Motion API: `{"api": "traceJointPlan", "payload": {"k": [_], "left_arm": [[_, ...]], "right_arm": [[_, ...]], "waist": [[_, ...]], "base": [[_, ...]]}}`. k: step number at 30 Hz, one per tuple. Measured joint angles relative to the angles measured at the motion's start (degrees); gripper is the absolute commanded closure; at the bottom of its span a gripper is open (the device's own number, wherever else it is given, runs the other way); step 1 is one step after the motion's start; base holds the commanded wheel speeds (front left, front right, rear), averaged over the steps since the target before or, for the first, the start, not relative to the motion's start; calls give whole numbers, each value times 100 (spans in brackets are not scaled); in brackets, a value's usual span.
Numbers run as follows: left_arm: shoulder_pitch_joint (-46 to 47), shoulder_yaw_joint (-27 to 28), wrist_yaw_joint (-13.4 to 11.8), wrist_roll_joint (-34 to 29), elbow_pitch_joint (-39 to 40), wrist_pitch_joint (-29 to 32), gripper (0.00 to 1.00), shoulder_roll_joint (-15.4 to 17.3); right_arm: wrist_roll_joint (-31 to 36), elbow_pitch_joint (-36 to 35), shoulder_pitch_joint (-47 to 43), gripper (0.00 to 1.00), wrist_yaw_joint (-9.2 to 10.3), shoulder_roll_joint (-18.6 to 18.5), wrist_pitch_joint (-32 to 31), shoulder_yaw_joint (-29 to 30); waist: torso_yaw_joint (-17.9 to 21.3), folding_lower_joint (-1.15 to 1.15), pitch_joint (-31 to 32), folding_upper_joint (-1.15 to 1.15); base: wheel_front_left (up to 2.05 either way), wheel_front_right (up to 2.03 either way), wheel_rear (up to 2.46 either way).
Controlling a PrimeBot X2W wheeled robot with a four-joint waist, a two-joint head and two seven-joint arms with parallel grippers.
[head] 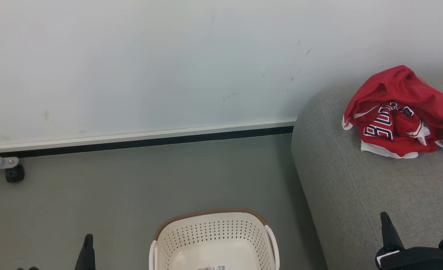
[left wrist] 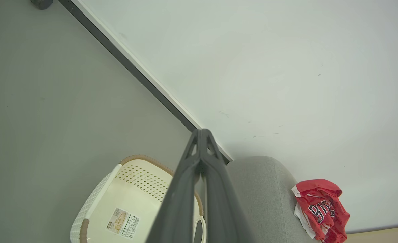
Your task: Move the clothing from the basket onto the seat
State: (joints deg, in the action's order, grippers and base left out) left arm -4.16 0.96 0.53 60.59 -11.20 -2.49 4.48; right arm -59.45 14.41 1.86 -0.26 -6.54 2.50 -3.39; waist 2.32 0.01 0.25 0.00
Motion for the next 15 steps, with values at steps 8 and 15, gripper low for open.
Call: {"api": "traceJointPlan", "payload": {"k": [8,15], "left_arm": [[127,60,101,453,-99,141,100,-25],[264,125,203,937,-170,291,100,-56]], "right_arm": [[-514,53,36,100,-105,53,-149,176],[-1017,82,113,100,-220,111,-296,350]], "waist": [[-37,0,-6,0],[-74,0,-11,0]], "base": [[0,0,0],[0,0,0]]}}
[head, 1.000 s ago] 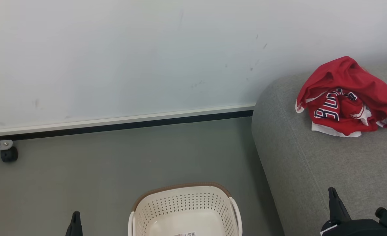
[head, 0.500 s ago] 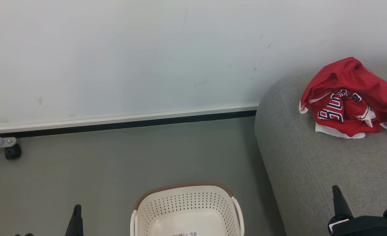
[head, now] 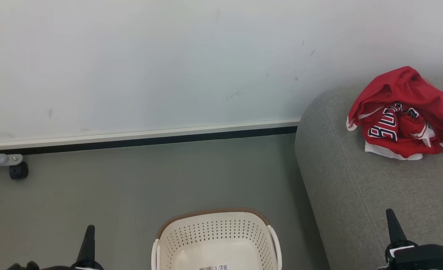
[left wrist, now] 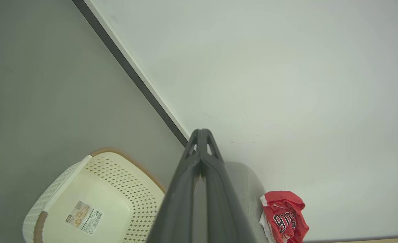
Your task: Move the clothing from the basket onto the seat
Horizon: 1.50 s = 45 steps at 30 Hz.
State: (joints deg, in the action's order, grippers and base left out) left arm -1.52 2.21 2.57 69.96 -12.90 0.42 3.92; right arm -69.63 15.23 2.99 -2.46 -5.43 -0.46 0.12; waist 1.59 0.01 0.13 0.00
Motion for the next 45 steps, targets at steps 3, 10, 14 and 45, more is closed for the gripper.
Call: {"api": "traceJointPlan", "payload": {"k": [3,10,14,45], "left_arm": [[52,40,49,219,-41,54,100,-16],[187,102,148,690,-134,188,100,-48],[279,145,205,1037,-192,289,100,-68],[604,299,450,2175,-392,605,100,-143]], "right_arm": [[-216,14,5,100,-36,32,-55,77],[-722,55,40,100,-134,99,-202,247],[-1080,86,114,100,-215,143,-290,368],[-2180,188,229,100,-445,288,-604,750]], "waist": [[-16,0,-2,0],[-53,0,-8,0],[-79,0,-12,0],[-159,-1,-24,0]], "base": [[0,0,0],[0,0,0],[0,0,0],[0,0,0]]}}
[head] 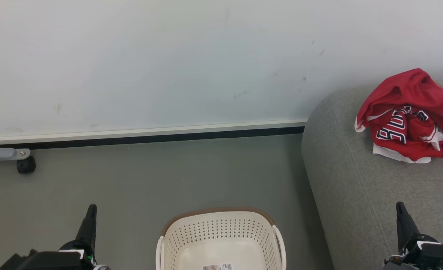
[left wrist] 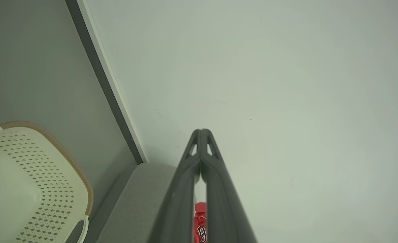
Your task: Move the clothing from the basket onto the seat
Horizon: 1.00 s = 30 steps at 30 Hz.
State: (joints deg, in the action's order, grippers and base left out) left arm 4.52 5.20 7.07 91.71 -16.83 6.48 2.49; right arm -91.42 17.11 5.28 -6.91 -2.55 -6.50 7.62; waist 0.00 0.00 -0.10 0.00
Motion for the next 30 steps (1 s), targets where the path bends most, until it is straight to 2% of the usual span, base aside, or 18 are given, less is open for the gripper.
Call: {"api": "traceJointPlan", "payload": {"k": [30], "left_arm": [[0,0,0,0,-8,0,100,-1]], "right_arm": [[-1,0,0,100,-1,1,0,0]], "waist": [[0,0,0,0]], "base": [[0,0,0]]}}
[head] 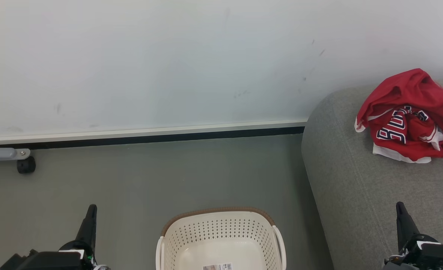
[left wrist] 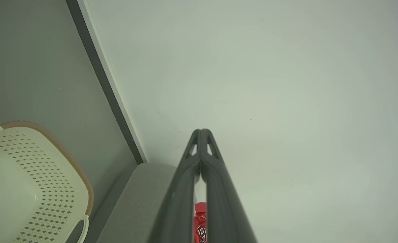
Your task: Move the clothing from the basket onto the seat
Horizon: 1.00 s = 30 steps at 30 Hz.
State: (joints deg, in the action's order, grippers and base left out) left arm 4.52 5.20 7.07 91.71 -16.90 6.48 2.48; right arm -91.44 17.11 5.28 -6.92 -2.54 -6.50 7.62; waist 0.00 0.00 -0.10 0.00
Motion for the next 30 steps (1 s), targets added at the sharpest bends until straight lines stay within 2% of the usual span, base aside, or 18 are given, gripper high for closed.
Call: {"api": "traceJointPlan", "payload": {"k": [30], "left_arm": [[0,0,0,1,-3,0,100,0]], "right_arm": [[0,0,0,100,-14,0,1,-1]], "waist": [[0,0,0,0]], "base": [[0,0,0]]}}
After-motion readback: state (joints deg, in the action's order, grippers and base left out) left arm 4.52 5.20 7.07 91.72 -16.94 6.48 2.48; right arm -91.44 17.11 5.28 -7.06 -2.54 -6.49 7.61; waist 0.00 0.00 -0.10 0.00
